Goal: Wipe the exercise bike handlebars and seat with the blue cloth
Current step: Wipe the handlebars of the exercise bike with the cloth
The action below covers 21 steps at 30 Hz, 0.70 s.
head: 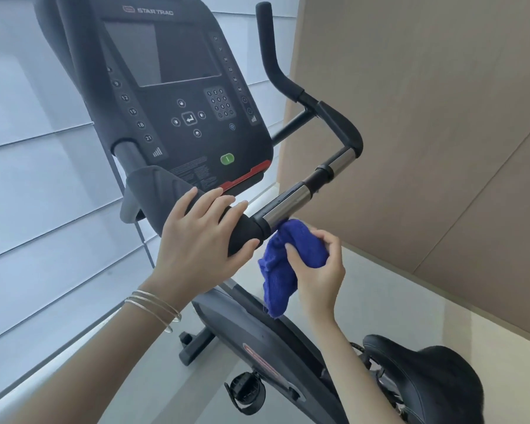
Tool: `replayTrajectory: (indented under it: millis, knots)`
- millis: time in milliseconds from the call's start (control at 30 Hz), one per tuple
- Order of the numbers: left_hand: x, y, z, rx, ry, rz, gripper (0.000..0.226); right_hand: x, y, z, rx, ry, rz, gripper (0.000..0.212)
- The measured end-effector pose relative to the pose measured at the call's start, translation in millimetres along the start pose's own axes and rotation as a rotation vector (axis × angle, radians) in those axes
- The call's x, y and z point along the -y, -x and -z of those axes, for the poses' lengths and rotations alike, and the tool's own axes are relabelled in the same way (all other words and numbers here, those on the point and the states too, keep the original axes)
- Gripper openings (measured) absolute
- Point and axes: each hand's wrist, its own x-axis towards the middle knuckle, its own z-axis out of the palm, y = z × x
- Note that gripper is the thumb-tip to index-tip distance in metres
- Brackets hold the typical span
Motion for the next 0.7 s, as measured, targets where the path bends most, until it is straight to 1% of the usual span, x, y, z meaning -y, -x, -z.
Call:
replayTrajectory:
  millis: [67, 133, 167, 267, 367, 433, 500, 633, 700]
  knots:
    - [-1, 0, -1, -0.011, 0.011, 0.007, 0.051, 9, -10, 1, -0.025, -0.003, 0.110, 0.034]
    - [-1, 1, -1, -0.020, 0.014, 0.008, 0.050, 19, -28, 1, -0.006, 0.006, 0.208, 0.031]
    - [-2, 1, -2, -0.020, 0.013, 0.011, 0.050, 23, -40, 1, 0.019, 0.019, 0.225, 0.030]
    - [-3, -1, -2, -0.013, 0.011, 0.022, 0.050, 27, -70, 3, 0.092, 0.052, 0.188, 0.028]
    - [-4, -1, -2, -0.014, 0.015, 0.028, 0.049, 25, -85, 5, 0.075, 0.077, 0.148, 0.026]
    - [-5, -1, -1, -0.009, 0.011, 0.033, 0.049, 26, -85, 3, 0.061, 0.107, 0.171, 0.025]
    - [-5, -1, -1, -0.001, 0.007, 0.039, 0.048, 29, -76, -1, 0.090, 0.151, 0.238, 0.028]
    - [-6, -1, -1, 0.017, -0.005, 0.034, 0.048, 32, -42, -8, 0.203, 0.323, 0.387, 0.044]
    - [-5, 0, -1, 0.020, -0.011, 0.026, 0.049, 30, -35, -5, 0.242, 0.324, 0.421, 0.046]
